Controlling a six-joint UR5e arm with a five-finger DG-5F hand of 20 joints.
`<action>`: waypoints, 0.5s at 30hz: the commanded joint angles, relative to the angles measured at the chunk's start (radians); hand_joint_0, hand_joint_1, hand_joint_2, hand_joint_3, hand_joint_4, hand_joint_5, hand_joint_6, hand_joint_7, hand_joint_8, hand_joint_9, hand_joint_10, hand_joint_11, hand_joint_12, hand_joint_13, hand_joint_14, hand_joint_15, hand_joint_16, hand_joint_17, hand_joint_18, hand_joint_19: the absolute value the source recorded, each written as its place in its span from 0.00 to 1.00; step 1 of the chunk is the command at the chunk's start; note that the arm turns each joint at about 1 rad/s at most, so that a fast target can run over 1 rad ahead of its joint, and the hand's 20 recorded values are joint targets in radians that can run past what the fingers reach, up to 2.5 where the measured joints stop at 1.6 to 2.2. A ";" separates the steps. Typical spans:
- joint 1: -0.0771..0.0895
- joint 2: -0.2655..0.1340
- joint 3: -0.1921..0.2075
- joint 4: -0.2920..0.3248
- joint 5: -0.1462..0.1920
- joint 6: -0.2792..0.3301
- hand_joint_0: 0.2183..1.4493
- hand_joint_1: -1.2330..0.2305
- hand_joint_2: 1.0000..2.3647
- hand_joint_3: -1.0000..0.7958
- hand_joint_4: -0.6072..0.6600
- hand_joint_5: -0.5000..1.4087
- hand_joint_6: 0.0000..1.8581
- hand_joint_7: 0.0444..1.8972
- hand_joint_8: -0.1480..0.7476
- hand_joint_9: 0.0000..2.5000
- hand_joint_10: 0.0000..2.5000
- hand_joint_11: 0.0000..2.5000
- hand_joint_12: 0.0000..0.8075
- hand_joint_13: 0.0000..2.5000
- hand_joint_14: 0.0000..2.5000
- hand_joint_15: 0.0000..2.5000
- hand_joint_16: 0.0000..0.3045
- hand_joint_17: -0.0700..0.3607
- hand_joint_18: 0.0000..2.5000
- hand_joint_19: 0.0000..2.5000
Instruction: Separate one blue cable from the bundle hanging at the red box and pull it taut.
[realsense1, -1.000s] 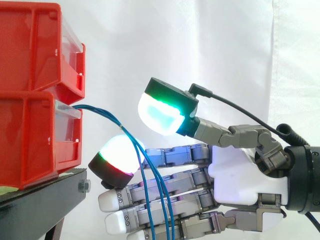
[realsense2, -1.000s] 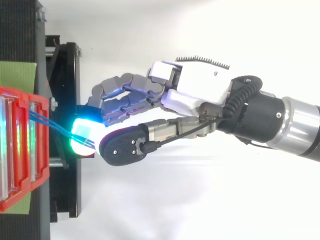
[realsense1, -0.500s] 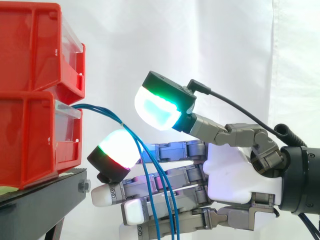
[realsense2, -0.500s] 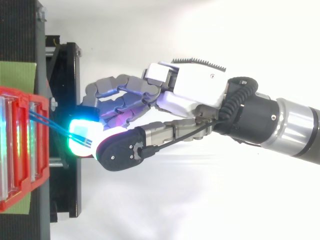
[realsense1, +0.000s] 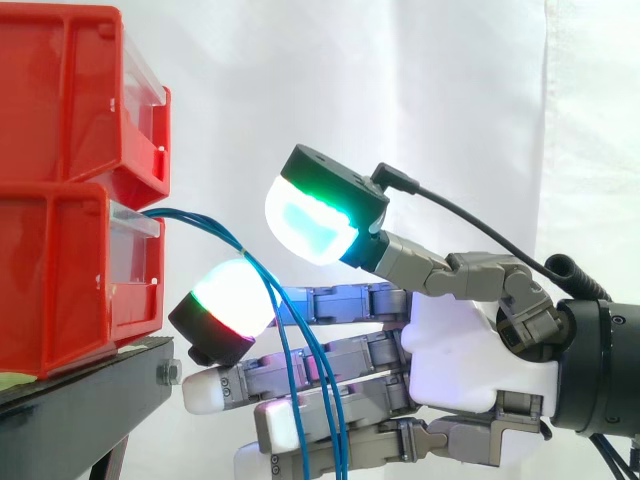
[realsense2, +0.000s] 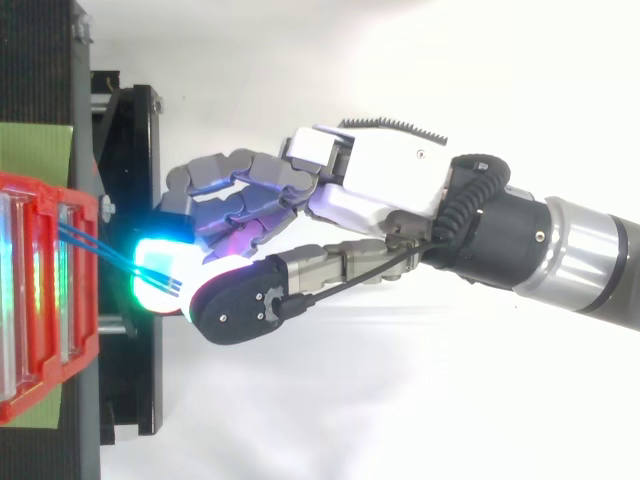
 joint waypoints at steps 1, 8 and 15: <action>0.000 0.000 -0.002 -0.003 0.001 -0.001 0.30 0.43 0.00 0.29 0.62 0.17 0.30 0.59 0.49 0.29 0.01 0.30 0.43 0.41 0.01 0.36 0.14 0.38 0.22 0.17; 0.002 0.000 -0.002 0.001 0.007 -0.012 0.30 0.42 0.00 0.29 0.62 0.17 0.30 0.59 0.49 0.30 0.01 0.38 0.43 0.42 0.01 0.43 0.14 0.38 0.23 0.18; 0.003 0.000 -0.003 -0.003 0.007 -0.013 0.31 0.41 0.00 0.28 0.63 0.17 0.30 0.58 0.50 0.32 0.01 0.44 0.42 0.45 0.01 0.49 0.14 0.38 0.25 0.20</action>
